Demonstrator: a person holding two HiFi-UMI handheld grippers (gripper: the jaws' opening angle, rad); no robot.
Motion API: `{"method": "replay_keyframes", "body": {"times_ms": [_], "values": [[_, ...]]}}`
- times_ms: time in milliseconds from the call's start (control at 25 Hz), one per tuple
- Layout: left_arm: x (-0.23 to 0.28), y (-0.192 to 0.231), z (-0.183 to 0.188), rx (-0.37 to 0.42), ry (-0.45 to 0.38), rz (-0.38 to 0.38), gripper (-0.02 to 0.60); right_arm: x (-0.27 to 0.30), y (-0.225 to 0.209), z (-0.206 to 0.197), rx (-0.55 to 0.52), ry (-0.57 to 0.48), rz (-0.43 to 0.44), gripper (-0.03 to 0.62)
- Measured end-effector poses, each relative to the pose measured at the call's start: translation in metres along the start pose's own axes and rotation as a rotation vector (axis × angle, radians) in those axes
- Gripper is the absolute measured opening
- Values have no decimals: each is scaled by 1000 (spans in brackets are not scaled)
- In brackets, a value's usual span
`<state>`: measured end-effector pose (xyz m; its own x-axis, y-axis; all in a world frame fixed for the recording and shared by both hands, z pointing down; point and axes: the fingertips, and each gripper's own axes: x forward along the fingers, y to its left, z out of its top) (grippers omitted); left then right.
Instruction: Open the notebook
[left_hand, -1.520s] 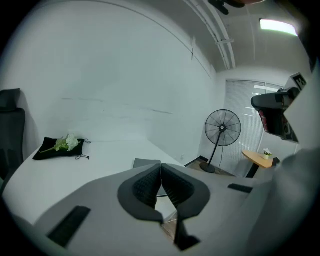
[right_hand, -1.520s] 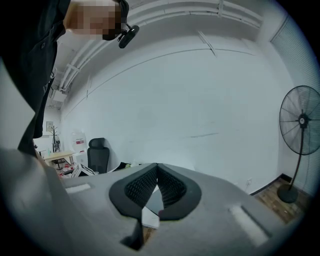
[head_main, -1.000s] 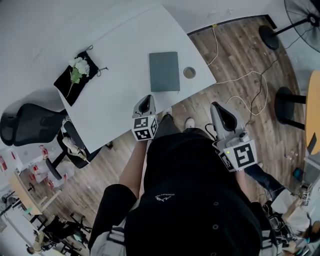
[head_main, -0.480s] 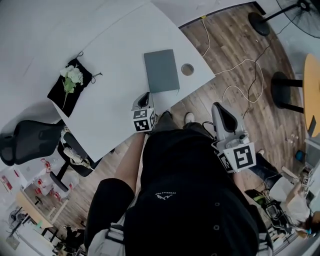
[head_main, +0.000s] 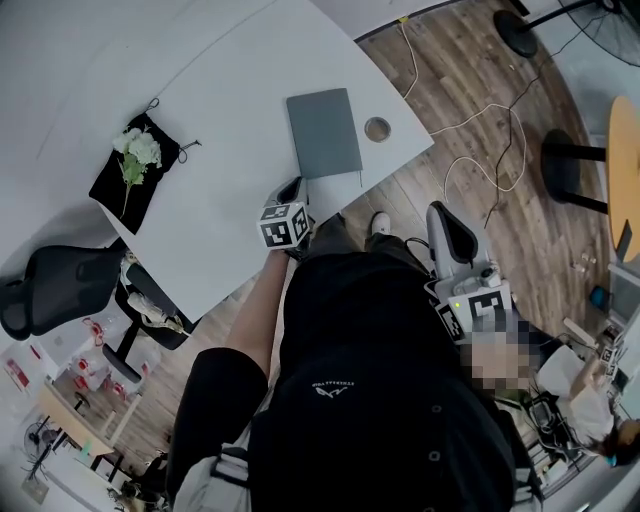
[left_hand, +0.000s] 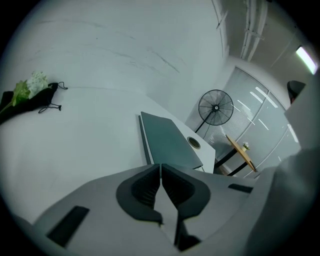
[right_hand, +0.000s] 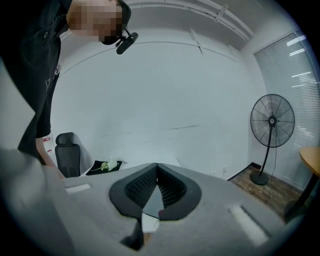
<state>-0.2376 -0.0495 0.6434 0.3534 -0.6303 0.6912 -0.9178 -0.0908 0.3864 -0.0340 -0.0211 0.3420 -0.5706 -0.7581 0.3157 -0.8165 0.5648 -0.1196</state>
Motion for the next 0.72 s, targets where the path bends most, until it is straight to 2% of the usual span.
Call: {"method": "replay_keyframes", "body": {"times_ms": [400, 720], "values": [[9, 3, -12, -151, 49, -110, 9, 6, 2, -3, 3, 16, -8, 6], [10, 6, -16, -187, 60, -107, 15, 5, 2, -1, 17, 0, -21, 6]]}}
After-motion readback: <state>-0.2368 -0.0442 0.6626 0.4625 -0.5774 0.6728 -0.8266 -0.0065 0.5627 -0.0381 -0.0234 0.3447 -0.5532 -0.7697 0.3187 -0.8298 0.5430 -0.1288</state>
